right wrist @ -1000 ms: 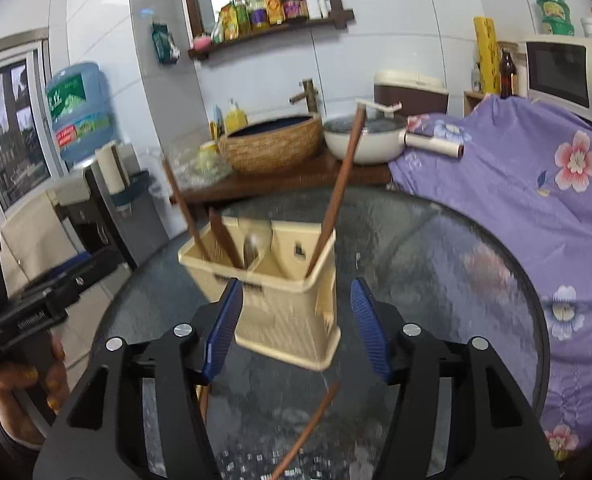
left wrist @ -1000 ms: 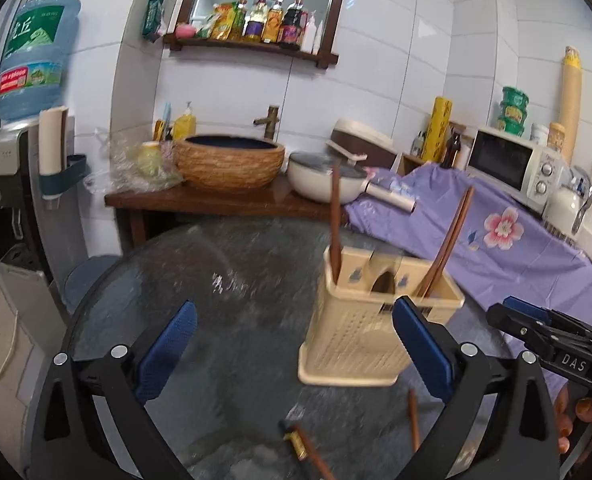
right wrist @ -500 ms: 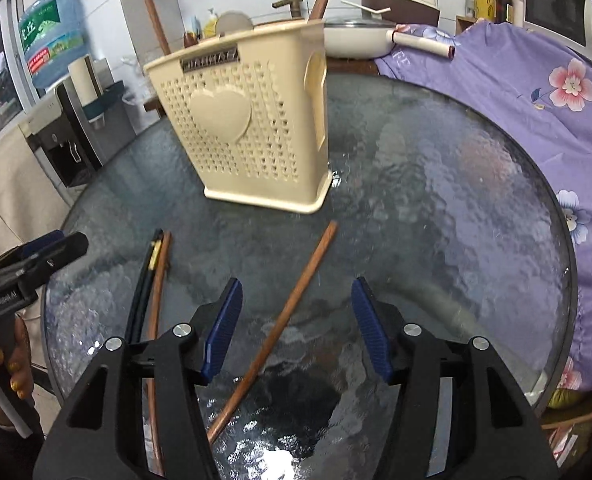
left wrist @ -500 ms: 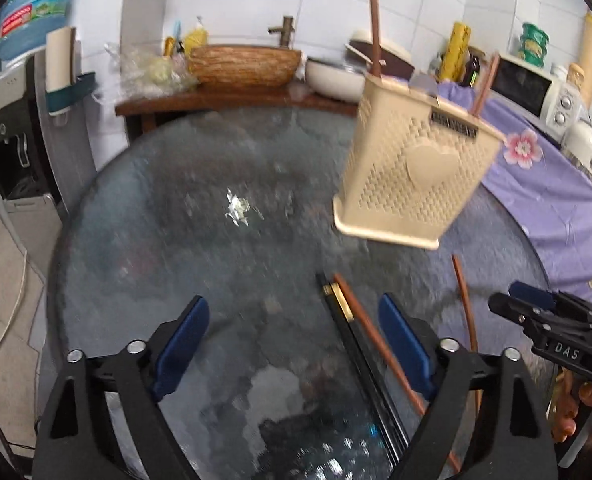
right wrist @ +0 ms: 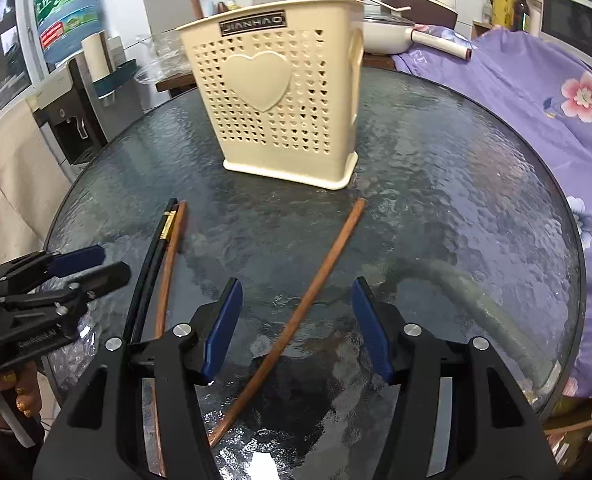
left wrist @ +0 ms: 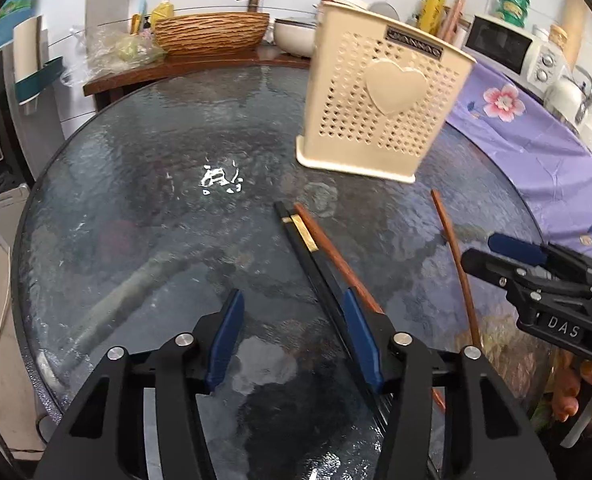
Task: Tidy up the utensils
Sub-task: 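Move the left tool to the black chopstick while the right tool reaches a wooden chopstick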
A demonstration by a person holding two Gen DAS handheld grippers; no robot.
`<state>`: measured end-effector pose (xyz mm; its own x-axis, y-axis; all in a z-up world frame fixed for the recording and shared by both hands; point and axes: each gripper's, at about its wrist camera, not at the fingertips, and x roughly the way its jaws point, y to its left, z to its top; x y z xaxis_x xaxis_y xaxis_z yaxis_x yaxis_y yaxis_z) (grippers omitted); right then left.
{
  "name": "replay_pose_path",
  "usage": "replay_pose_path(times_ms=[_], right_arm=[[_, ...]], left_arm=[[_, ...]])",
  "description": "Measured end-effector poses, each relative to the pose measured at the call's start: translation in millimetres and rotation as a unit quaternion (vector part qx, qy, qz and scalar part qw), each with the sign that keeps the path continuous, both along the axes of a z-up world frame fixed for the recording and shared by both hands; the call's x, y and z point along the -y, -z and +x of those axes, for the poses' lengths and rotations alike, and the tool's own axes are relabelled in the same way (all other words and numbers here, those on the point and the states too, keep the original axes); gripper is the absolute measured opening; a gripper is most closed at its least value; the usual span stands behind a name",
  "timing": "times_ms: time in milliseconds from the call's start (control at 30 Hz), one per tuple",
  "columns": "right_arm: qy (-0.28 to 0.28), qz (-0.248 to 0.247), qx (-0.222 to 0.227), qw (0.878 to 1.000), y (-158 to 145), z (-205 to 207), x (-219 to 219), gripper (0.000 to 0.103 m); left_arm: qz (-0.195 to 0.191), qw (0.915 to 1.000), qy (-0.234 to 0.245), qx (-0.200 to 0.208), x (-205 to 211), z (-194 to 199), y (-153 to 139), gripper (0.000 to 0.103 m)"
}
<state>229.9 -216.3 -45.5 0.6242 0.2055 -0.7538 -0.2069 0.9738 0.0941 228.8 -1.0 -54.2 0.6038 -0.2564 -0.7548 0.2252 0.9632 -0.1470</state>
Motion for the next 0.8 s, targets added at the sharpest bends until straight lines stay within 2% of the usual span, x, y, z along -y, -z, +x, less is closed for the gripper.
replay_pose_path(times_ms=[567,800], right_arm=[[-0.004,0.005,-0.007,1.000,0.8,-0.5,1.6,0.057],[-0.002,0.002,-0.008,1.000,3.3,-0.7,0.6,0.057]], left_arm=[[0.019,0.9997,0.011,-0.008,13.1,-3.9,7.8,0.039],[0.052,0.9986,0.003,0.000,19.6,-3.5,6.0,0.039]])
